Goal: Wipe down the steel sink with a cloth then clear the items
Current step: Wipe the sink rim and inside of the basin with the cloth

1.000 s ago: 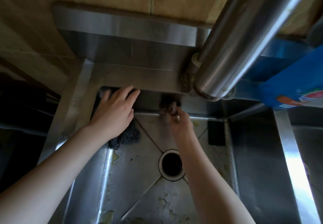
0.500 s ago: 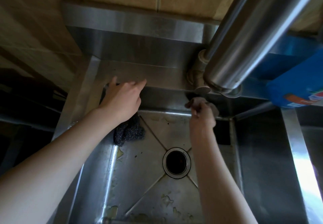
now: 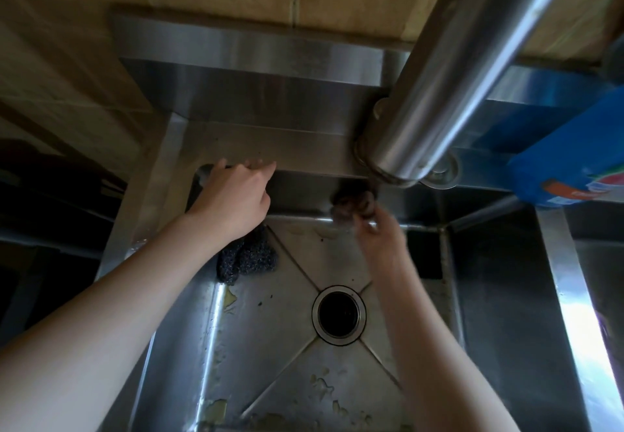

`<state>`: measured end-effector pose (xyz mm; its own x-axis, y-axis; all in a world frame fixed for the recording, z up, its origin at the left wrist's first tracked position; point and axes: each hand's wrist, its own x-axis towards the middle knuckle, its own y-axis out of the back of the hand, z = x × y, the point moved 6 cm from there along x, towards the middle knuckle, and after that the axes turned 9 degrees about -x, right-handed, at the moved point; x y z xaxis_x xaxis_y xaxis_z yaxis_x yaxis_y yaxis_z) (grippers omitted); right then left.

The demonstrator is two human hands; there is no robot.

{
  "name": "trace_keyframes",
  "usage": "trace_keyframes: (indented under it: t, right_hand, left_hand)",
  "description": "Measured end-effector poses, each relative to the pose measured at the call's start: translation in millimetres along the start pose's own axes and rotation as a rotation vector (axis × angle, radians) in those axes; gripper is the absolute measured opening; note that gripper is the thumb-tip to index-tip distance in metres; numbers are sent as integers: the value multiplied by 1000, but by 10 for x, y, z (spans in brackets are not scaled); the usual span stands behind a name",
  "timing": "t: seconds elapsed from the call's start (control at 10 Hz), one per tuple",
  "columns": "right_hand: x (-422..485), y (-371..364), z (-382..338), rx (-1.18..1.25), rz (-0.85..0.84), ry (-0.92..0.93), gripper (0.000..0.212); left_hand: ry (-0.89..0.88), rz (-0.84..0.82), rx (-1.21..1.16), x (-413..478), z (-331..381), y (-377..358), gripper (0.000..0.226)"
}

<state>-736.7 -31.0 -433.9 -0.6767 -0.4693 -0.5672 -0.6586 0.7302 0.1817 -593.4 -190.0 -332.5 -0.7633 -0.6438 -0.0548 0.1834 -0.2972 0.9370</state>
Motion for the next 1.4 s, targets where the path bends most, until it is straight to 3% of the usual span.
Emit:
trace_keyframes:
  t: [0.2,0.3,0.4,0.5,0.6,0.7,0.9,1.0,1.2,1.4]
  right_hand:
    - [233,987,87,67,270,8,9]
    - [360,727,148,802,177,-162,24]
    - [401,434,199,613,292,-226,30]
    - [401,-148,315,758,190,-372,28]
    - [232,-723,277,733,85,-398,18]
    - [129,-1033,245,745,25,-439,26]
    - [204,-592,255,847,18,-326,15]
    - [164,-117,195,907,121,-282,20]
    - [-79,604,184,445,175,-81,28]
    - [-505,754,550,311,111,-111,41]
  left_hand:
    - [-6,-23,27,-3,10,-78,18]
    - [7,-35,30,-5,-19,-124,20]
    - [26,-64,24,-6,-50,-157,24]
    - [43,-96,11,0,-52,-181,24]
    - [56,-135,18,14,-64,-224,24]
    - [43,-152,55,17,-96,-276,41]
    - [-21,-71,68,-104,-171,-329,60]
    - [-33,-74,42,-172,-219,-345,65]
    - [-25,-60,22,-378,-264,-323,68]
    - [30,-112,-8,-718,-295,-379,61]
